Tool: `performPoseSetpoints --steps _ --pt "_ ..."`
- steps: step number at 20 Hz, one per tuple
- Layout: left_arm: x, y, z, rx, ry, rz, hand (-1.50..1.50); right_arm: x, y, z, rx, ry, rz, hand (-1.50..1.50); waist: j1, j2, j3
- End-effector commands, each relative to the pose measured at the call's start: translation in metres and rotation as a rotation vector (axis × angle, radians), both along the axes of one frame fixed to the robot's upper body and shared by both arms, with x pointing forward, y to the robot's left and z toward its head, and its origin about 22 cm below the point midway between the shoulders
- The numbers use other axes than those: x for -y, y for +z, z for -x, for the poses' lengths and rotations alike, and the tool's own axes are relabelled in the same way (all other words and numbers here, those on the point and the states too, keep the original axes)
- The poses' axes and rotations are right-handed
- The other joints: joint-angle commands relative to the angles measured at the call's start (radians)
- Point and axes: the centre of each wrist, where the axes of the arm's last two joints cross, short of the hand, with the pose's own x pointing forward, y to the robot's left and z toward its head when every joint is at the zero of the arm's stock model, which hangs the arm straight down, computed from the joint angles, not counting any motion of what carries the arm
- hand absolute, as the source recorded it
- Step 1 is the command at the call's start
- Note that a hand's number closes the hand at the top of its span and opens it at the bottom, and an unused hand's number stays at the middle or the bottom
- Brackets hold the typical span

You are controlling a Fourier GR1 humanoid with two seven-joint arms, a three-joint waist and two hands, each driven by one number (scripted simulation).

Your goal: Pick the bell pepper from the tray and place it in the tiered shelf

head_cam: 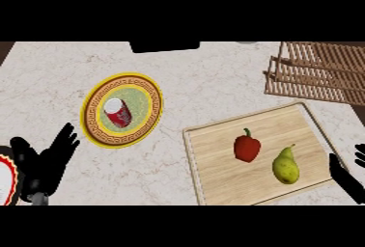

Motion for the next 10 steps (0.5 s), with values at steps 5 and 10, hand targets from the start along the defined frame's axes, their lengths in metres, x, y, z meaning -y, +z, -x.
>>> performPoseSetpoints --steps 5,10 --pt "0.010 0.006 -0.006 -0.023 -0.059 -0.014 0.00 -0.049 0.059 0.088 -0.074 0.110 0.013 -1.50 0.068 0.007 0.001" --pt "0.024 -0.002 -0.016 -0.029 -0.087 0.000 0.00 -0.077 0.113 0.104 -0.161 0.203 -0.033 -1.50 0.084 0.015 0.000"
